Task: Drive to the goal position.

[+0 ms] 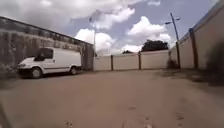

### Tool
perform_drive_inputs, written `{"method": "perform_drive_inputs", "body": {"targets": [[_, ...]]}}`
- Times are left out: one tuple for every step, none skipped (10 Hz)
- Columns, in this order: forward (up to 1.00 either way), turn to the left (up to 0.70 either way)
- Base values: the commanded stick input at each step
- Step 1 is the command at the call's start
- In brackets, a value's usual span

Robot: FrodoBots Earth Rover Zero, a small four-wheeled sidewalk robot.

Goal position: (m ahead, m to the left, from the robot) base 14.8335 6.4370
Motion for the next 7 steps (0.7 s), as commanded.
{"method": "perform_drive_inputs", "body": {"targets": [[0.6,0.07],[0.6,-0.1],[0.6,-0.14],[0.6,-0.15],[0.6,-0.15],[0.6,-0.15],[0.6,-0.15]]}}
